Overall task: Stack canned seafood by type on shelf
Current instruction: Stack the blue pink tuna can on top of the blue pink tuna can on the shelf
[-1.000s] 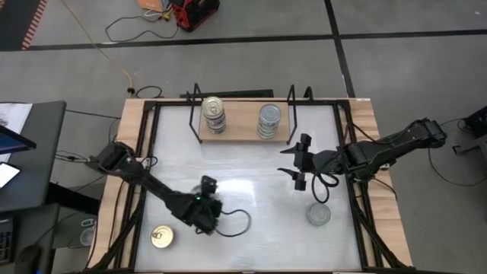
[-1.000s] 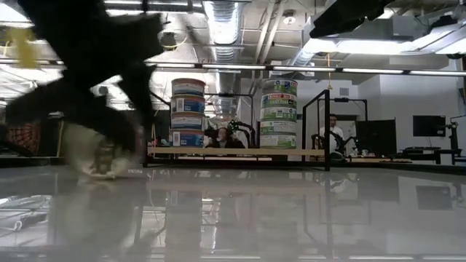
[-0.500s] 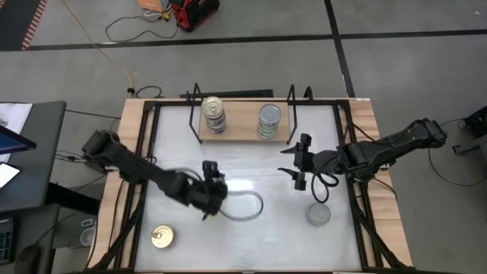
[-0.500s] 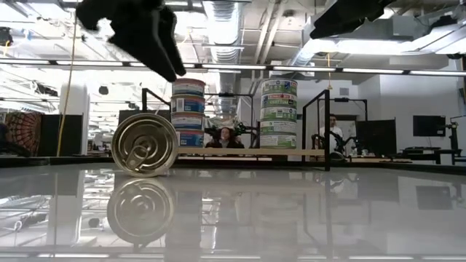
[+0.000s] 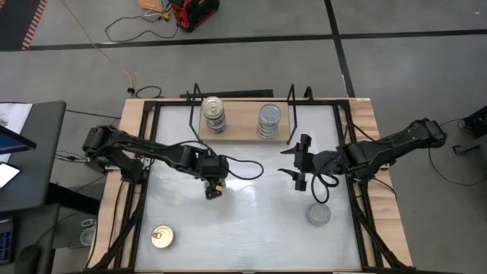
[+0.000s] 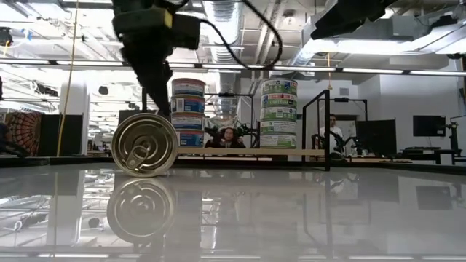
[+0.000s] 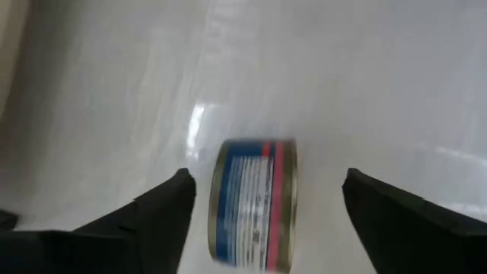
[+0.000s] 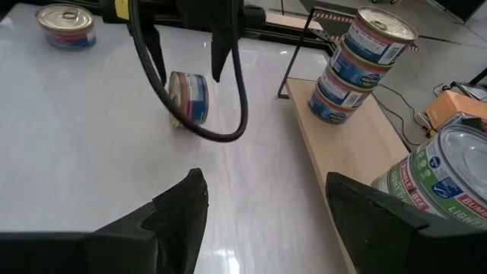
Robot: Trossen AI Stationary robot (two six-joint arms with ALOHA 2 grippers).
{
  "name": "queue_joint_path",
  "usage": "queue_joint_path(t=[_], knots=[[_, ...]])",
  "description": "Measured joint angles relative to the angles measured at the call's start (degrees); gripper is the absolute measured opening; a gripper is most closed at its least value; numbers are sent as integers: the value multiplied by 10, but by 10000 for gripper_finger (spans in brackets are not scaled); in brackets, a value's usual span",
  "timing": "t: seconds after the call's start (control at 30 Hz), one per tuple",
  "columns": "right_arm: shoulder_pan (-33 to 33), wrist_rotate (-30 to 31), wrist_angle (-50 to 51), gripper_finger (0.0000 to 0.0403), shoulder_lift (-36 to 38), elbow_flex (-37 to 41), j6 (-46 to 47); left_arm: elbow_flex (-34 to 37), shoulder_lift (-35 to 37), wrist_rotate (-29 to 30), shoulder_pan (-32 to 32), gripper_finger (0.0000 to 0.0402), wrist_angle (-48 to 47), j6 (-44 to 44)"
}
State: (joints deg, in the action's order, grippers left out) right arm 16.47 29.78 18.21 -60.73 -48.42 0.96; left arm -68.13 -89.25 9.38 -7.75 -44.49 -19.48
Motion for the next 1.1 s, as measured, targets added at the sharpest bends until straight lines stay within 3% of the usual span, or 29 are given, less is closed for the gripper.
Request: queue_joint_path(t=[0.13, 0.27, 0.4, 0.6, 0.77, 0.93, 1.1], knots=[[-2, 0, -2, 292, 0, 0, -8, 9, -23, -20, -3, 352, -5, 12], [-2, 0, -6, 292, 0, 0, -8, 10, -47, -15, -5, 353, -21, 19], [-1, 0, -8, 292, 0, 0, -6, 9, -58, -26, -4, 309, -30, 18], [-1, 0, -8, 292, 0, 0, -6, 9, -54, -52, -4, 186, -49, 21], [-1, 0, -8, 292, 0, 0, -6, 0, -53, -69, -2, 182, -63, 37], [-1, 0, -8, 292, 0, 0, -6, -58, -28, -109, 10, 182, -124, 97], [-1, 0, -8, 292, 0, 0, -6, -139, 3, -46, 49, 182, -191, 146]])
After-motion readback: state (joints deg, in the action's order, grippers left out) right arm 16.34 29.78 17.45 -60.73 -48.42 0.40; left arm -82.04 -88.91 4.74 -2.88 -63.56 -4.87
